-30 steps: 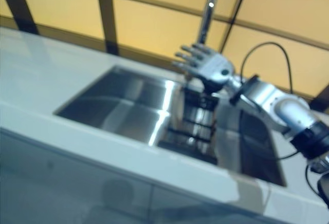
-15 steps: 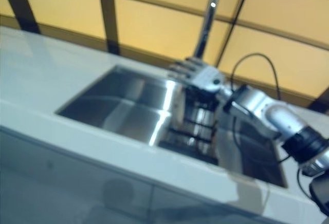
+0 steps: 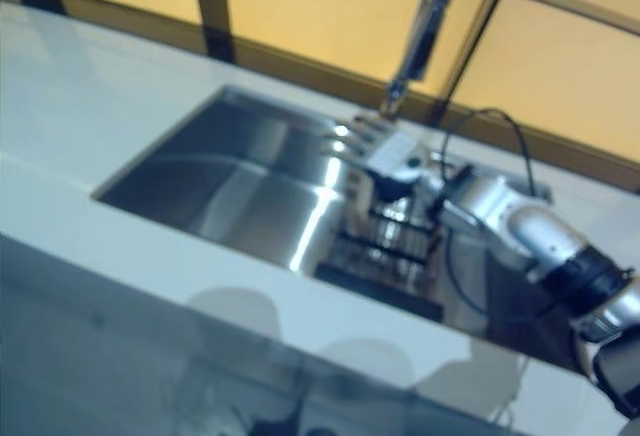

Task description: Take plates into dishwasher

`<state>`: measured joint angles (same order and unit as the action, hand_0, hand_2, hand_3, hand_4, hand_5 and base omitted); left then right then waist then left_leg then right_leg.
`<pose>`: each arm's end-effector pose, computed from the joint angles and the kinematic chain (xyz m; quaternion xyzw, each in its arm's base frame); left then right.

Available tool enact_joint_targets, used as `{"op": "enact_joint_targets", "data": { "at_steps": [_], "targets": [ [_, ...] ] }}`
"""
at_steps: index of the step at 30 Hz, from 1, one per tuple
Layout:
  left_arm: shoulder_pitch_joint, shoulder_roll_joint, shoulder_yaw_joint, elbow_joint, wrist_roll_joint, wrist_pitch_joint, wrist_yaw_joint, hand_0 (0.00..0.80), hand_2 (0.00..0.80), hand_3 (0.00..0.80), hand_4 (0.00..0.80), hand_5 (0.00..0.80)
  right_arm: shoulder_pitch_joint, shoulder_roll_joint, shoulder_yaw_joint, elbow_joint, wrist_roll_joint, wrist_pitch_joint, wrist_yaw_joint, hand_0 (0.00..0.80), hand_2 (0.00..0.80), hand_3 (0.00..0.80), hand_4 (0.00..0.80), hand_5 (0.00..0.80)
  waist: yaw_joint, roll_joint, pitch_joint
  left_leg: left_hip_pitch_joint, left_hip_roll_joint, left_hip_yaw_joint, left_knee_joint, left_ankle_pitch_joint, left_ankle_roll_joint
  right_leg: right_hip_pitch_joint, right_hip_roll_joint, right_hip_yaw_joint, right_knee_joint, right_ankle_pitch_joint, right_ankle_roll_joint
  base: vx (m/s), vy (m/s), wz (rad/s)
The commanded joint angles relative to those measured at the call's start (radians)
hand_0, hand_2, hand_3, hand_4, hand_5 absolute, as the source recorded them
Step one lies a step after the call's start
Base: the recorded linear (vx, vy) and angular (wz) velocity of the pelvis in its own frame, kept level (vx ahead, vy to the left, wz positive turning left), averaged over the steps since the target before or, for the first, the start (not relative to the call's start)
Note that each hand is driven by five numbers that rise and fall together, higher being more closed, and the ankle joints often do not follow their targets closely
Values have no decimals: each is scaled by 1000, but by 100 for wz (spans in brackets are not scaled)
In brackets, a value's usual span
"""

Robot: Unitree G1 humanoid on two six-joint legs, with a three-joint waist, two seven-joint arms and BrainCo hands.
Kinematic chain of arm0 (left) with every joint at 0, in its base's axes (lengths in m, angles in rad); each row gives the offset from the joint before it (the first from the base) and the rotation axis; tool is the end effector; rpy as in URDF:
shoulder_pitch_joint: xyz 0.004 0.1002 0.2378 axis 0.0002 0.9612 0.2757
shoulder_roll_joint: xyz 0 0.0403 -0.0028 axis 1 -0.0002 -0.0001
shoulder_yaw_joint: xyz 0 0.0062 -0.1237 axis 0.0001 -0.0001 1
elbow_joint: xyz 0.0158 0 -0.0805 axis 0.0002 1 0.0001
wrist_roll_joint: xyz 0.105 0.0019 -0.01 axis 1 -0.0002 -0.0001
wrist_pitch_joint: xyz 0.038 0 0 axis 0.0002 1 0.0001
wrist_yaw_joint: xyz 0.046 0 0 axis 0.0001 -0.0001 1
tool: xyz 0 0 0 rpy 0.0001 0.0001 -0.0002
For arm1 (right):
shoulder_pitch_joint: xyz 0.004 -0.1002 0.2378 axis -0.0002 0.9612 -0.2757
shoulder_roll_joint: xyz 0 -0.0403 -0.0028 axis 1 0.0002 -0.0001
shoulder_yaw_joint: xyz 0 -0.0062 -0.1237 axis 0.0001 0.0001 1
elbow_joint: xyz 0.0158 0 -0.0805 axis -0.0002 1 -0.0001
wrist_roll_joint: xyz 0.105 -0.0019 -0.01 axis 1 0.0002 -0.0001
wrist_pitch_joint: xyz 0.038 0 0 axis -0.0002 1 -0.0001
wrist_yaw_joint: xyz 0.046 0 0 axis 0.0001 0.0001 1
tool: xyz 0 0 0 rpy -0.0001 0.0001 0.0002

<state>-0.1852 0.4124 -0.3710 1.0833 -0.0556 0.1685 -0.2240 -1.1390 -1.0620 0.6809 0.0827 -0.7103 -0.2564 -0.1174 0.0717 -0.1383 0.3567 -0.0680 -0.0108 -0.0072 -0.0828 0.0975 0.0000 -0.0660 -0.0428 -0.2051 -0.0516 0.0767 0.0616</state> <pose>0.1578 0.2639 -0.1008 0.2012 0.5451 -0.1042 0.8071 0.3037 -0.1920 0.2967 -0.7751 -0.4383 0.0517 0.4523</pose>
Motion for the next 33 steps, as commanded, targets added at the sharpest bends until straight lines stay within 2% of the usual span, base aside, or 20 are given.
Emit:
{"op": "enact_joint_targets", "data": {
  "at_steps": [1,12,21,32,33],
  "targets": [
    [-10,2,-27,-2,-5,-12,3,0,0,0,0,0,-127,-11,21,-13,-12,30,-31,0,0,0,0,0,31,9,2,16,-20,49,1,-103,44,-63,-48,-16,84,6,100,39,12,3],
    [-9,-4,-31,-2,-23,-18,-1,0,0,0,0,0,-135,-6,14,-19,-44,46,-13,0,0,0,0,0,35,13,11,6,-19,44,1,-98,38,-57,-47,-16,75,3,96,6,2,1],
    [-9,-16,-36,-19,-77,-28,0,0,0,0,0,0,-165,4,53,-19,-160,4,53,0,0,0,0,0,41,30,32,-9,-23,39,4,-90,31,-60,-52,-17,71,-1,90,-4,16,0],
    [-12,-25,-20,-28,-169,-59,21,0,0,0,0,0,-171,25,84,8,-254,-14,90,0,0,0,0,0,55,40,64,-35,-28,35,4,-80,28,-74,-60,-23,66,4,87,-3,5,1],
    [-12,-28,-15,-29,-191,-71,26,0,0,0,0,0,-175,27,90,16,-287,-16,86,602,602,602,602,602,57,42,72,-41,-29,35,4,-78,27,-78,-62,-25,65,5,87,-24,23,7]
  ]
}}
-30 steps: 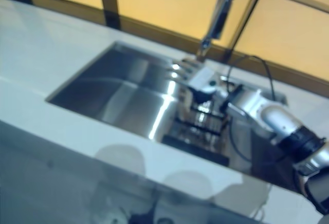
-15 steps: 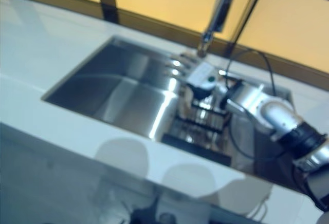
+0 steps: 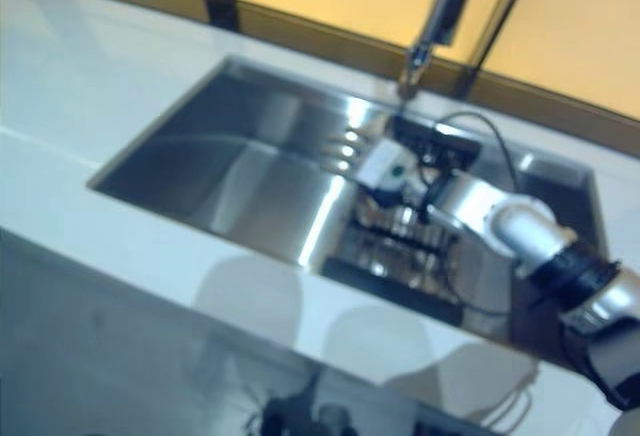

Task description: Take plates into dishwasher

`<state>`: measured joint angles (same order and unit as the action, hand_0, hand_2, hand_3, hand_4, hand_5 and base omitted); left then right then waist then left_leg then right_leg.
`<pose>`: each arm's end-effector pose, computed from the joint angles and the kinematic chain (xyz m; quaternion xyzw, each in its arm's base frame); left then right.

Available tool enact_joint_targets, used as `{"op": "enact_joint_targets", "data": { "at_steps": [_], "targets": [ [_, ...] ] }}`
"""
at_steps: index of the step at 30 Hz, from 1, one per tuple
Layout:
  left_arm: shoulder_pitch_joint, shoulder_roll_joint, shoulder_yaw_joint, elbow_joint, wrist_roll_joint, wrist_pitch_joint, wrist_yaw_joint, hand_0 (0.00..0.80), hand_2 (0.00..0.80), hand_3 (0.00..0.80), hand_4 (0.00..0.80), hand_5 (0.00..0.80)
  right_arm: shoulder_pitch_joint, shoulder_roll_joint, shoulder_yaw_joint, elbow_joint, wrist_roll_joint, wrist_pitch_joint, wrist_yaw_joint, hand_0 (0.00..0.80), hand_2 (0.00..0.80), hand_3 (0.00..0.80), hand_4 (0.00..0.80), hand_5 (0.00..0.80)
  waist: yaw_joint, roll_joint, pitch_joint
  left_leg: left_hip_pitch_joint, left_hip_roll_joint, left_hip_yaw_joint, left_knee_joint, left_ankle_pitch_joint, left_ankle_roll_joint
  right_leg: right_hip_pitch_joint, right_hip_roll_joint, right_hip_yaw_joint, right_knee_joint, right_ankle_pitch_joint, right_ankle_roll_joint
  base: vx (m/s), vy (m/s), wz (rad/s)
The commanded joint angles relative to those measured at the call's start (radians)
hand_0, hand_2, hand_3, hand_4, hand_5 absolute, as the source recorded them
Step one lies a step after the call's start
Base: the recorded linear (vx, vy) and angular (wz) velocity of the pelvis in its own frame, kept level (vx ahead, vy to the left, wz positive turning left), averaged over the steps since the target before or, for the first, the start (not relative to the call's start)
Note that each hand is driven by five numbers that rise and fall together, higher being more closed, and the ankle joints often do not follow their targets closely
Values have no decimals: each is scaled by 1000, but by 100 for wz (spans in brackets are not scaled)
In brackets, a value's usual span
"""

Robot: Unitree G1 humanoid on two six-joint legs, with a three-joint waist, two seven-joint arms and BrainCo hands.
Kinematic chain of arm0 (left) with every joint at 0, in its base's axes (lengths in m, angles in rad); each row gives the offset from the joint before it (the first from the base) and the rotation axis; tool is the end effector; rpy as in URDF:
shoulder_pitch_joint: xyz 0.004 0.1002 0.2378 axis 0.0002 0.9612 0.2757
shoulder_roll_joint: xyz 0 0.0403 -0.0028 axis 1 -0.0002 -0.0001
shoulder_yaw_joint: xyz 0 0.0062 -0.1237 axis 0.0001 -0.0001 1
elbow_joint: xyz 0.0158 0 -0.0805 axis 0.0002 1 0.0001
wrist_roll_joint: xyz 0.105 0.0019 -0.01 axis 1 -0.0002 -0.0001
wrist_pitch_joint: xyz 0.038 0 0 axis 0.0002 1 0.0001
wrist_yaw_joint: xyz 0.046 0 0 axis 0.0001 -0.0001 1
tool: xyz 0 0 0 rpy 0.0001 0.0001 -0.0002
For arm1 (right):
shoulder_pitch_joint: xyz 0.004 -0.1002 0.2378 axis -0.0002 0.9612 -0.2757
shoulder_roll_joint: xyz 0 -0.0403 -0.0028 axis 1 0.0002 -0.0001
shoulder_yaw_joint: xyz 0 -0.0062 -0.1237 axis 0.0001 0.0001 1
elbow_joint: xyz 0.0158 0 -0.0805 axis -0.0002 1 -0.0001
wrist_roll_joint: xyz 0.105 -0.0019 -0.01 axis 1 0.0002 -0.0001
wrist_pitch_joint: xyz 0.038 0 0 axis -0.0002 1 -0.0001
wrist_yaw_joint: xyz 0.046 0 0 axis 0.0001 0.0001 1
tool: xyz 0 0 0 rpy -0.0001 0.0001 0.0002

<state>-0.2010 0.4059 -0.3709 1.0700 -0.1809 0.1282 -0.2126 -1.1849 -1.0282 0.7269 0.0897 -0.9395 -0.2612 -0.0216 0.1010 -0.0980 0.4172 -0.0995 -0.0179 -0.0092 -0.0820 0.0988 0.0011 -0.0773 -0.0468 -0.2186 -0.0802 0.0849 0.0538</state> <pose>0.1670 0.2581 -0.0979 0.1496 0.5117 -0.0885 0.8414 0.3082 -0.1795 0.2959 -0.8458 -0.4013 0.0558 0.3471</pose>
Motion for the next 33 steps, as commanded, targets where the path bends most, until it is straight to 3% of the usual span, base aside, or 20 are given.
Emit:
{"op": "enact_joint_targets", "data": {
  "at_steps": [1,11,17,33],
  "targets": [
    [1,-24,-12,-22,-73,-29,17,0,0,0,0,0,-129,-1,46,14,-81,-9,-18,800,800,800,800,800,30,3,16,-13,-22,38,3,-78,26,-68,-59,-14,92,-2,95,-31,29,9],
    [8,-27,-4,-38,-84,-61,12,0,0,0,0,0,-139,7,52,60,-167,13,-35,800,800,800,800,800,39,3,32,-26,-23,33,0,-73,23,-72,-64,-23,84,1,94,-5,7,3],
    [11,-24,-5,-43,-71,-46,16,0,0,0,0,0,-137,-3,48,60,-202,-8,-43,800,800,800,800,800,36,-6,18,-14,-20,37,2,-79,24,-60,-61,-22,82,-1,94,0,0,0],
    [42,-29,4,-8,-31,-25,7,0,0,0,0,0,-94,-46,-6,38,-234,-22,-64,800,800,800,800,800,4,-26,-69,51,-10,62,2,-108,29,3,-48,4,63,-9,95,5,1,-2]
  ]
}}
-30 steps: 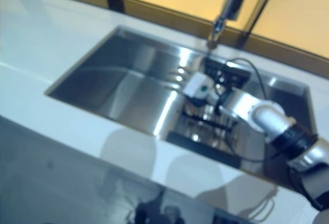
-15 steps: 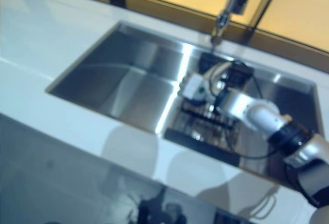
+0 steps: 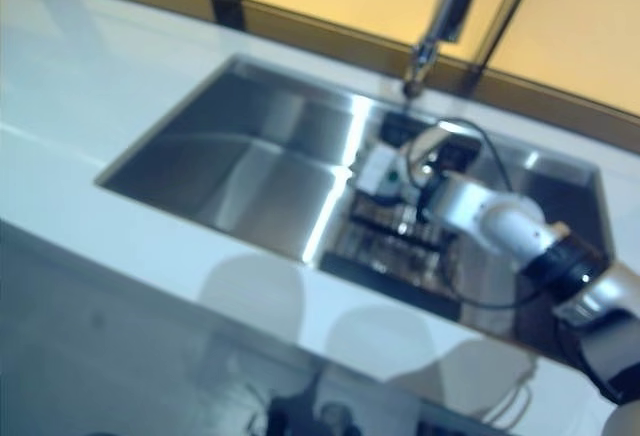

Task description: Take plates into dishwasher

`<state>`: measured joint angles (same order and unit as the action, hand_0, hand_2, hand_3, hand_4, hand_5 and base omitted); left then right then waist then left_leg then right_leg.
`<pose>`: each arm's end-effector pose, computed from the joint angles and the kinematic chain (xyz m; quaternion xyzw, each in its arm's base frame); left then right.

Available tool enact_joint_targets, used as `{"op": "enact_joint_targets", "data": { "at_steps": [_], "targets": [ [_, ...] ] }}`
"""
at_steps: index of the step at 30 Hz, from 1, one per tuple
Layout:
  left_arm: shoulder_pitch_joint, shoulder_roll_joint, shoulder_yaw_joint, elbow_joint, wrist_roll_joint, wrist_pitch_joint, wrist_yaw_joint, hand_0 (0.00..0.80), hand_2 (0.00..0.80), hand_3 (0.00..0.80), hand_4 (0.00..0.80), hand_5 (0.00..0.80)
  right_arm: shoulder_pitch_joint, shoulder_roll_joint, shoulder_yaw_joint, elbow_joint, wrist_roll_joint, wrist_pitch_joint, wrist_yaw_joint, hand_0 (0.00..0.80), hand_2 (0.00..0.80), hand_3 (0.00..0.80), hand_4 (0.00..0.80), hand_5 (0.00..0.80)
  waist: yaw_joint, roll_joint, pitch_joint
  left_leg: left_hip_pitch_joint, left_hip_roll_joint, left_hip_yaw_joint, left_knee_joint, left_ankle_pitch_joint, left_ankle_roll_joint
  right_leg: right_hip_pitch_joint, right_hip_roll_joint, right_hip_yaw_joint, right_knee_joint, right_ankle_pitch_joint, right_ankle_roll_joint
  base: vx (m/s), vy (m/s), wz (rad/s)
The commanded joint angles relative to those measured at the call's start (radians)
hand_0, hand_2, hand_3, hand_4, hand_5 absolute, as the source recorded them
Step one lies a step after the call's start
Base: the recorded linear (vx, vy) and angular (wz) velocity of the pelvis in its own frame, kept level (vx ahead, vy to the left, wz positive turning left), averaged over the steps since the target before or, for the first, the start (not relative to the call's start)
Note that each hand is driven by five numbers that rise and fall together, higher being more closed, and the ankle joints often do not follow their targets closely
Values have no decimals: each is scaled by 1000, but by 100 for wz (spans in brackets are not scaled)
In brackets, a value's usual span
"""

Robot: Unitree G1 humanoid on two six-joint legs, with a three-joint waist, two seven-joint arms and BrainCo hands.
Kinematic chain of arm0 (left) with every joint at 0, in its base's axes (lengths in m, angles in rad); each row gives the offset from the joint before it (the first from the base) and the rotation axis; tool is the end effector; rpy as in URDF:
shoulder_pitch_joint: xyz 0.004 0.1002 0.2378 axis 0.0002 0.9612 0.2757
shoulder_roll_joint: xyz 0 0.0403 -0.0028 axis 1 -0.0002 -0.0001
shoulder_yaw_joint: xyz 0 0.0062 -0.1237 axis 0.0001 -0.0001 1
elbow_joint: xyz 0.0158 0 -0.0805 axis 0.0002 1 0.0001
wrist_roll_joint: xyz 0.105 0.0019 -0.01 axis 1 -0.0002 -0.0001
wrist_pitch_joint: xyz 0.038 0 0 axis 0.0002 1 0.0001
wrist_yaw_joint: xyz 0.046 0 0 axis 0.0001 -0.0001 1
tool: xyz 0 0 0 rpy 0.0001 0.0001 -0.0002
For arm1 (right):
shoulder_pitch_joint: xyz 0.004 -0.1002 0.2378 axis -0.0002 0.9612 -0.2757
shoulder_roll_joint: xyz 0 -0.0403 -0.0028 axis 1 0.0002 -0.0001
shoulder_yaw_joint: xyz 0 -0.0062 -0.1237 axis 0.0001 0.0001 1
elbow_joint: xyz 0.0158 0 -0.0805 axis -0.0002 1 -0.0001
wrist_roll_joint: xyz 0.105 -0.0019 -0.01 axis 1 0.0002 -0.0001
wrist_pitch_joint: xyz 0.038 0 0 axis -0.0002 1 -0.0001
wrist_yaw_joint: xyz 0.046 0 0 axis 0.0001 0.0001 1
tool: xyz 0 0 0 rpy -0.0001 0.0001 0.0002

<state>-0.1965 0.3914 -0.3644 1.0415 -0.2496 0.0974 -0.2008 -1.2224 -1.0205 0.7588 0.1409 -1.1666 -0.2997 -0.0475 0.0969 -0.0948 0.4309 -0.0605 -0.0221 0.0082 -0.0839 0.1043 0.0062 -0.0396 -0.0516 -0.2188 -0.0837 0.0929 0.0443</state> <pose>0.1707 0.2502 -0.0973 0.1152 0.4845 -0.0828 0.8632 0.3155 -0.1811 0.2961 -0.8905 -0.3840 0.0378 0.2411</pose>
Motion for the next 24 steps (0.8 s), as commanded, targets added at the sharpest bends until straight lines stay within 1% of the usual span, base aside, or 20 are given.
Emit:
{"op": "enact_joint_targets", "data": {
  "at_steps": [1,8,12,17,19,21,24],
  "targets": [
    [41,-16,0,30,45,7,-2,0,0,0,0,0,-52,-61,-43,-19,-5,25,-42,800,800,800,800,800,3,-35,-97,22,-5,49,5,-117,25,-26,-42,8,64,-18,105,15,1,-13],
    [51,-26,-3,44,58,12,-3,0,0,0,0,0,-55,-105,-66,-21,-5,27,-48,800,800,800,800,800,-23,-46,-156,64,-1,66,7,-134,30,10,-35,36,62,-27,107,14,14,-18],
    [65,-33,2,47,64,21,-14,0,0,0,0,0,-46,-137,-85,-28,-6,22,-25,800,800,800,800,800,-39,-46,-190,89,0,75,9,-144,32,28,-30,57,60,-32,106,23,33,-18],
    [74,-36,4,52,75,21,-21,0,0,0,0,0,-20,-164,-102,-20,5,37,-5,800,800,800,800,800,-53,-48,-220,108,3,86,9,-154,33,42,-24,75,57,-36,107,17,9,-18],
    [75,-37,3,53,79,20,-23,0,0,0,0,0,-11,-170,-108,-16,13,47,3,800,800,800,800,800,-56,-49,-228,114,5,88,9,-156,34,46,-22,79,56,-37,106,14,-6,-12],
    [85,-39,10,62,94,7,-24,0,0,0,0,0,25,-212,-134,9,77,94,7,800,800,800,800,800,-72,-51,-258,133,12,102,13,-166,36,58,-15,93,59,-45,105,28,-31,-10],
    [90,-41,17,67,92,5,-28,0,0,0,0,0,57,-243,-156,35,131,136,-2,800,800,800,800,800,-83,-49,-275,142,16,108,18,-172,37,64,-9,104,63,-53,100,18,-17,-26]
  ]
}}
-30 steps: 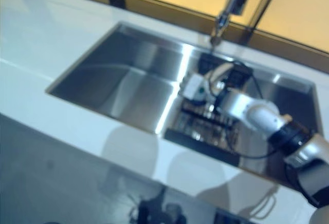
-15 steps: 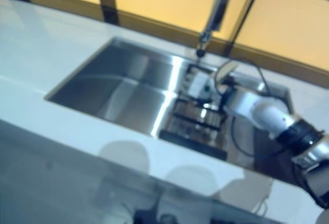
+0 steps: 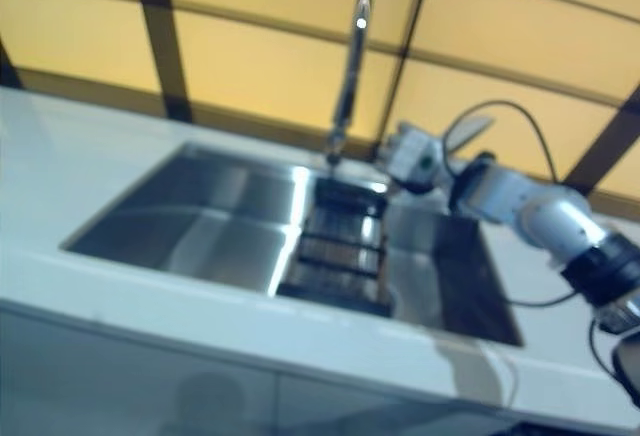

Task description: Take plates into dishwasher

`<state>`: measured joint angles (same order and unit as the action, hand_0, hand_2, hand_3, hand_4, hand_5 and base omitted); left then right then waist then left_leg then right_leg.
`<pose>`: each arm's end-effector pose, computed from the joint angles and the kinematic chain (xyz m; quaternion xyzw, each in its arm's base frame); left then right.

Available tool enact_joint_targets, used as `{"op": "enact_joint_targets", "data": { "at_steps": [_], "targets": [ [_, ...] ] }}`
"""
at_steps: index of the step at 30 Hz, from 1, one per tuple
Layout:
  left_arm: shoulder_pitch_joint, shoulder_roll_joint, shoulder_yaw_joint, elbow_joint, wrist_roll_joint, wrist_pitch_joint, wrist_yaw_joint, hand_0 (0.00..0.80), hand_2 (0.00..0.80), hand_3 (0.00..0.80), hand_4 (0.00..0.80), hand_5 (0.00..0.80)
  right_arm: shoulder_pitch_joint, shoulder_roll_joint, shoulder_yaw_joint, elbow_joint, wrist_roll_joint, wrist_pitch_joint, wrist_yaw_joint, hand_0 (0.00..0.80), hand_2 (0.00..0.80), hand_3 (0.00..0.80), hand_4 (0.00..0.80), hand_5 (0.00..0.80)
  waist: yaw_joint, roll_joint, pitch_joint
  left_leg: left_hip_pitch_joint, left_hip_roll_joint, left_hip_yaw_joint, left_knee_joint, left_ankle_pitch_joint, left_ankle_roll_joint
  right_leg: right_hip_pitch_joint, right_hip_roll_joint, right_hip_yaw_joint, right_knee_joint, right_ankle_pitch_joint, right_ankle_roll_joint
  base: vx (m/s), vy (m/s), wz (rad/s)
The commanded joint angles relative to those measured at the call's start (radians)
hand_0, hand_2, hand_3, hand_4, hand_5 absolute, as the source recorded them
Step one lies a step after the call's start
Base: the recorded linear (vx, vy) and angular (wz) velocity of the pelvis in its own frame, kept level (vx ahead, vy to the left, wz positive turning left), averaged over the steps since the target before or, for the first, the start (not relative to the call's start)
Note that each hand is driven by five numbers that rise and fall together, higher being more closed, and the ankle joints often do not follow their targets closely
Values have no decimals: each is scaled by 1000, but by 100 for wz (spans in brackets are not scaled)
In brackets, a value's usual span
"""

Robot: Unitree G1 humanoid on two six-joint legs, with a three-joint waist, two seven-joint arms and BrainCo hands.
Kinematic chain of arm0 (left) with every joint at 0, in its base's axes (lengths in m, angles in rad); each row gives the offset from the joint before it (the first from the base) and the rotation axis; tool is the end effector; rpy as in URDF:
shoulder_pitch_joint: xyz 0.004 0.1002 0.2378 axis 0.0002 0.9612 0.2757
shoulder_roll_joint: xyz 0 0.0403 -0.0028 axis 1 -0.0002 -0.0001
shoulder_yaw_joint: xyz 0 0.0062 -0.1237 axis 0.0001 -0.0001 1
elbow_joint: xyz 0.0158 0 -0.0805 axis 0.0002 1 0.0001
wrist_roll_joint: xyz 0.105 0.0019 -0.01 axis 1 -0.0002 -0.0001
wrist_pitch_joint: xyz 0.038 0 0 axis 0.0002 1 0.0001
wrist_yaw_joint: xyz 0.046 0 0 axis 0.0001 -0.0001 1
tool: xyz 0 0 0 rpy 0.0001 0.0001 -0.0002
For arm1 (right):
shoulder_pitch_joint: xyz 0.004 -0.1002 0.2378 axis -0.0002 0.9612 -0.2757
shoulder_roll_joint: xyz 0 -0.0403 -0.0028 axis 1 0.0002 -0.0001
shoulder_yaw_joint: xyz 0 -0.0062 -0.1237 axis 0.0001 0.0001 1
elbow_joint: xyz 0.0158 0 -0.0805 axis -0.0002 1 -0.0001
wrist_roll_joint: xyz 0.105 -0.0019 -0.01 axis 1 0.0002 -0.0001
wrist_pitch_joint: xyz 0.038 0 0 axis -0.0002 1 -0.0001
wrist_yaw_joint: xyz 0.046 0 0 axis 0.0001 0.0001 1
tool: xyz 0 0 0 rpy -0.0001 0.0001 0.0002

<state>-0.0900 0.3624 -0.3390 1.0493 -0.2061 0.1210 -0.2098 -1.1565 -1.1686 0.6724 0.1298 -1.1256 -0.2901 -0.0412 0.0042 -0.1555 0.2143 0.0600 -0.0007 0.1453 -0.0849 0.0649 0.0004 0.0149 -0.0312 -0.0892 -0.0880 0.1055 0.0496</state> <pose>0.1299 0.2474 -0.1156 0.1012 0.5410 -0.0836 0.8307 0.3016 -0.2243 0.3087 -0.9111 -0.3254 0.0017 0.2529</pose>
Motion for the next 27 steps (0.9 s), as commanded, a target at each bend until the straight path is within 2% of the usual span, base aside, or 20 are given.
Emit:
{"op": "enact_joint_targets", "data": {
  "at_steps": [1,4,7,8,9,10,11,12,13,14,15,17,18,20,21,22,24,27],
  "targets": [
    [-16,-12,-8,59,47,-18,-19,0,0,0,0,0,-5,-98,-73,48,95,128,-9,800,800,800,800,800,9,12,-59,22,-5,-29,20,-134,43,10,-29,-25,68,-66,94,5,-6,-21],
    [-4,-21,9,64,29,-15,-20,0,0,0,0,0,50,-142,-121,102,202,185,-18,800,800,800,800,800,-6,14,-80,30,-2,-23,45,-152,45,20,-24,-16,75,-79,86,41,-14,-30],
    [13,-29,25,66,47,-19,-17,0,0,0,0,0,103,-174,-174,153,276,206,-44,800,800,800,800,800,-18,6,-88,11,-8,-24,169,-210,45,23,-26,2,100,-104,66,50,6,-11],
    [19,-31,22,72,50,-29,-9,0,0,0,0,0,106,-189,-174,168,304,215,-60,800,800,800,800,800,-11,-6,-80,-19,-24,-76,259,-242,46,21,-31,30,113,-103,57,11,73,-17],
    [21,-32,26,80,45,-47,-4,0,0,0,0,0,95,-204,-162,193,327,234,-77,800,800,800,800,800,5,-17,-64,-58,-48,-170,348,-281,47,19,-33,85,126,-94,52,-33,152,-51],
    [16,-32,34,79,15,-55,-3,0,0,0,0,0,79,-203,-143,232,356,242,-110,800,800,800,800,800,16,-23,-57,-72,-73,-250,351,-283,57,6,-31,138,132,-82,54,-73,199,-76],
    [13,-34,39,74,12,-54,-9,0,0,0,0,0,64,-200,-126,258,372,249,-123,800,800,800,800,800,20,-21,-52,-63,-81,-266,330,-280,65,2,-27,156,135,-77,58,-69,139,-95],
    [13,-34,39,74,12,-54,-9,0,0,0,0,0,64,-200,-126,258,372,249,-123,800,800,800,800,800,20,-21,-52,-63,-81,-266,330,-280,65,2,-27,156,135,-77,58,-80,172,-135],
    [5,-40,40,63,36,-49,-20,0,0,0,0,0,62,-197,-114,303,385,270,-144,800,800,800,800,800,4,-1,-44,-38,-80,-228,268,-257,78,-29,-26,165,146,-55,76,-60,136,-112],
    [3,-39,37,61,35,-49,-20,0,0,0,0,0,61,-198,-113,308,390,277,-144,800,800,800,800,800,0,2,-42,-33,-80,-223,257,-252,79,-37,-26,169,146,-47,80,-108,215,-122],
    [-1,-27,27,56,42,-43,-20,0,0,0,0,0,65,-206,-121,325,417,294,-137,800,800,800,800,800,-16,9,-36,-21,-88,-210,232,-240,81,-70,-40,179,134,6,103,-102,140,-61],
    [-11,-9,22,64,40,-27,-11,0,0,0,0,0,94,-215,-145,356,433,282,-154,800,800,800,800,800,-24,10,-29,-12,-85,-190,209,-231,74,-104,-61,149,118,51,130,-127,124,-58],
    [-6,10,27,81,14,-28,9,0,0,0,0,0,89,-221,-138,384,476,267,-171,800,800,800,800,800,-19,19,-28,-1,-71,-165,164,-206,65,-121,-71,95,130,58,136,-150,84,-56],
    [1,21,46,89,12,-21,19,0,0,0,0,0,91,-222,-143,390,505,268,-173,800,800,800,800,800,-11,30,-31,2,-56,-131,121,-179,60,-122,-82,47,154,53,136,-220,63,-91],
    [9,36,64,92,6,-8,24,0,0,0,0,0,89,-223,-144,393,533,272,-167,800,800,800,800,800,5,41,-37,-7,-41,-89,81,-148,59,-112,-97,-10,202,42,133,-198,34,-99],
    [9,36,64,92,6,-8,24,0,0,0,0,0,89,-223,-144,393,533,272,-167,800,800,800,800,800,5,41,-37,-7,-41,-89,81,-148,59,-112,-97,-10,202,42,133,-237,25,-125],
    [8,52,84,108,9,-3,16,0,0,0,0,0,81,-221,-141,400,564,285,-158,800,800,800,800,800,22,50,-48,-19,-22,-46,67,-136,60,-82,-108,-67,234,-4,118,-157,-4,-97],
    [5,51,103,128,6,-5,7,0,0,0,0,0,76,-233,-123,436,592,261,-162,800,800,800,800,800,34,45,-71,-31,-20,-35,72,-144,63,-15,-102,-88,179,-66,110,-108,-66,-48]
  ]
}}
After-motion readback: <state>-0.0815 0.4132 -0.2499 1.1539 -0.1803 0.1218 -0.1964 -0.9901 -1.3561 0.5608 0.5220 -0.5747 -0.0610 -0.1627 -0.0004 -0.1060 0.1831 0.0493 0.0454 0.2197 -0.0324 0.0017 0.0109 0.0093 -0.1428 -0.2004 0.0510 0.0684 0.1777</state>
